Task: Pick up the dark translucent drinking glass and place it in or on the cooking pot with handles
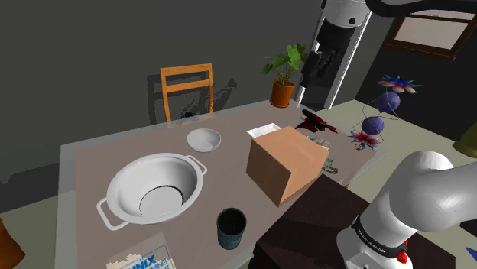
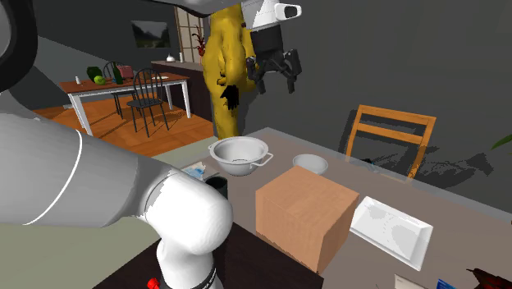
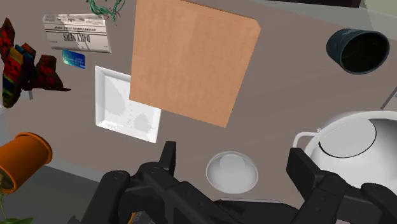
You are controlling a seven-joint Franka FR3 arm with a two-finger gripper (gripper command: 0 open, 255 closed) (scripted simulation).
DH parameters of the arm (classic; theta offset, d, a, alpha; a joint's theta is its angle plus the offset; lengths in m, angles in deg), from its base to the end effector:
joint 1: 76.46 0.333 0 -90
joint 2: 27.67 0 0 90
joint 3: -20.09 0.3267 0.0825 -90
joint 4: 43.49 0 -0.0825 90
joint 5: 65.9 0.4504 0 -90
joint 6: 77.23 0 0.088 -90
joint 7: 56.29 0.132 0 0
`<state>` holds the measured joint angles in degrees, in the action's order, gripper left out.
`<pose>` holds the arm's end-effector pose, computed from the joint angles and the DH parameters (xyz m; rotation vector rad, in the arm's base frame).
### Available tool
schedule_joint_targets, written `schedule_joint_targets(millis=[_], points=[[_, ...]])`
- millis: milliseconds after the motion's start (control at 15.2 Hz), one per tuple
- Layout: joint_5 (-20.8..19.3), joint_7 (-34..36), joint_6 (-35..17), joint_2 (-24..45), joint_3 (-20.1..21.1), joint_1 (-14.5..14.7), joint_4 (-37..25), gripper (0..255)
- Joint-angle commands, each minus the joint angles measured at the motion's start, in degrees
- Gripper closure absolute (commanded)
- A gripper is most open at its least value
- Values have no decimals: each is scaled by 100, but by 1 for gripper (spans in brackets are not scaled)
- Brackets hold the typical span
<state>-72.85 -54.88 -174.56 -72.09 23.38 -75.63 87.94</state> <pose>0.3857 0.0183 0.6168 2.9742 0.0583 0.2770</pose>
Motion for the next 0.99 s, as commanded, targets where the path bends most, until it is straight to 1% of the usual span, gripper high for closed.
schedule_joint_targets(millis=[0,462,924], points=[[0,0,0,0,0,0,0,0],[310,617,-927,-173,532,267,1137,0],[642,1285,-1976,51,1168,574,1989,0]])
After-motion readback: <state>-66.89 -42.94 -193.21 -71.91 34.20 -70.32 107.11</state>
